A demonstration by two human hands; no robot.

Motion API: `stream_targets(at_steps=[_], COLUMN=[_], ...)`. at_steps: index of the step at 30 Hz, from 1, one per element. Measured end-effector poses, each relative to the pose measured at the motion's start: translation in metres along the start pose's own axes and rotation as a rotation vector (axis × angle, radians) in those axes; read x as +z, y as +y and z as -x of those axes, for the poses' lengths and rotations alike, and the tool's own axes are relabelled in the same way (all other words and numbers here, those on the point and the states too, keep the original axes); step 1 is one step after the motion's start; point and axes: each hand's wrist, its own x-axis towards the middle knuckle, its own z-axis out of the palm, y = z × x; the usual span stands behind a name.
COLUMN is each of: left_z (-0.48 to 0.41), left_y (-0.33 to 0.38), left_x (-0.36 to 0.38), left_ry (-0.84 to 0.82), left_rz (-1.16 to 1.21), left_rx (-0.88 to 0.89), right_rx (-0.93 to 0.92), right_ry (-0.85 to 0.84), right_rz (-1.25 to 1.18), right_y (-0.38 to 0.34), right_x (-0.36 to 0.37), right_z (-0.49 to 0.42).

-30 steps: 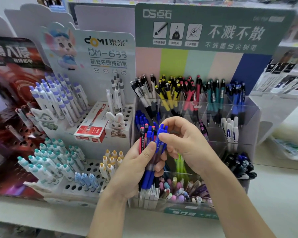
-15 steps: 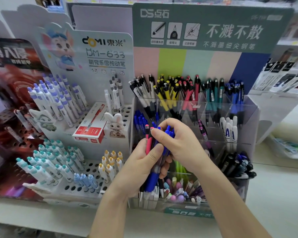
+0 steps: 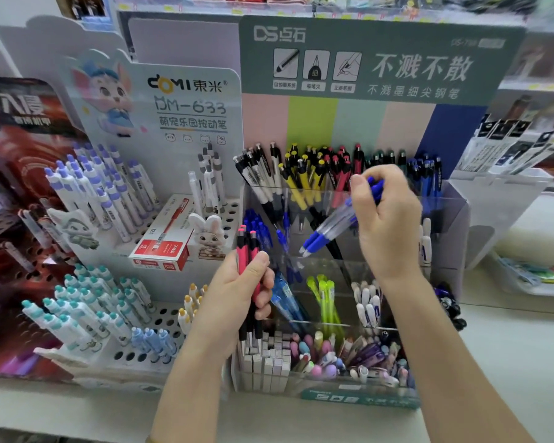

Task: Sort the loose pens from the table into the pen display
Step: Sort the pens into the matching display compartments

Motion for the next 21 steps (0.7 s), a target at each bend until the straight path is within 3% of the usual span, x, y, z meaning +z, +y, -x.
stream_targets(at_steps=[3,6,9,13,16,19,21], left_z=[0.0,-0.002,-0.002,-0.002,-0.002,-0.004,-0.007], left_y=[0.001,0.0,-0.001,0.0,0.0,0.001,0.006], left_x=[0.004,0.006,0.006,0.005,0.005,0.01,0.018], left_ry=[-0.048,-0.053,-0.079,-0.097,-0.106,-0.16,-0.227], left_rz=[0.084,0.115,0.163,0.199,0.189,0.151,0.058], left_rx=[-0.041,-0.048,-0.035,-0.005,0.004,0.018,0.038], right_rx=[-0.168,-0.288,-0.247,-0.154,0.003,0.181,0.397], right_ry=[-0.01,-0.092,-0.17,-0.274,-0.434,-0.347,-0.454], right_rz=[0.157,0.464,0.702,0.741,0.604,0.141,-0.224], right_y=[0.005,0.011,0.017,0.018,0.008,-0.008,-0.016], right_x=[0.023,0.046,0.061,0.068,0.055,0.026,0.007], right_z=[0.006,0.017,0.033,0.046,0.041,0.036,0.027])
